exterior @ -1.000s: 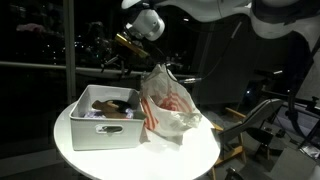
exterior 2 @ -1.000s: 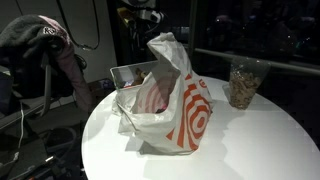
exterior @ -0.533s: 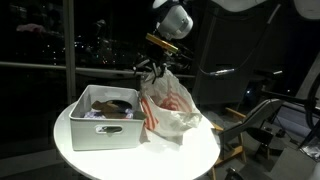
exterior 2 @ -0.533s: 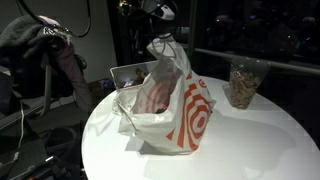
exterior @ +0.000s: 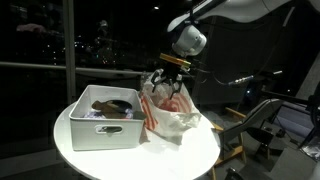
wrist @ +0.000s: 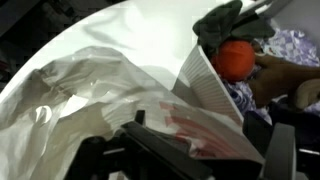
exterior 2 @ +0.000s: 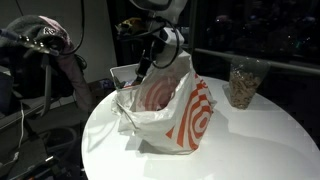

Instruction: Remove all the items from the plastic bag and put them inside the white basket

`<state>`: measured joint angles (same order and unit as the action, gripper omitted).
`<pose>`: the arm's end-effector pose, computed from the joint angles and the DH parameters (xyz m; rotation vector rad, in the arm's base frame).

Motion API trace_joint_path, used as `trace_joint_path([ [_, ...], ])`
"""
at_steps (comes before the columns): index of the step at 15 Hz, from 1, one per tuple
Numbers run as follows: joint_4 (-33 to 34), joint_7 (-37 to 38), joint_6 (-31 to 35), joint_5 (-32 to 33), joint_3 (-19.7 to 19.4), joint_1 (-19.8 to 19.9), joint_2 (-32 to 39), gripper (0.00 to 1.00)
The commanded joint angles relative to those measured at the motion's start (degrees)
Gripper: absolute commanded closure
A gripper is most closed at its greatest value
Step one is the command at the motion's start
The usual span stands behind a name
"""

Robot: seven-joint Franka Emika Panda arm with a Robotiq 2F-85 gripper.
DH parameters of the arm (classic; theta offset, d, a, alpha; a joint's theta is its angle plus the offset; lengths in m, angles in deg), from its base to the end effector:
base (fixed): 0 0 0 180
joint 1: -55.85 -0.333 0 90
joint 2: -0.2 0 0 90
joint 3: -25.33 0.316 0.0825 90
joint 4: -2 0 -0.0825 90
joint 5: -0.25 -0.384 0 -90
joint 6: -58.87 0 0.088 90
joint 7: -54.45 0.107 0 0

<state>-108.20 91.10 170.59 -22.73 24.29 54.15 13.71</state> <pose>0.5857 0.0332 0.3579 -2.6076 1.1295 0.4426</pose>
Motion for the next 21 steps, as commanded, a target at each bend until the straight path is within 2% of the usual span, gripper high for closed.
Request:
trace_joint_path([
  [1,-1.2,6.9,8.4,0.8,-1.4,-0.2,-0.5,0.0],
  [4,-1.4,15.7,12.7,5.3,-2.8,-0.7,0.0,0.0],
  [8,-5.0,26.8,11.9,11.8,-3.8,-0.7,-1.5,0.0],
  [10,-6.8,30.9,15.8,13.5,-3.6,-1.1,-0.6,0.0],
  [14,-7.6,35.7,27.3,11.5,-3.1,-1.2,3.2,0.0],
  [18,-7.0,43.4,35.9,18.4,-6.4,-3.0,8.0,0.0],
  [21,-5.4,48.7,38.4,24.5,-9.6,-4.7,11.8,0.0],
])
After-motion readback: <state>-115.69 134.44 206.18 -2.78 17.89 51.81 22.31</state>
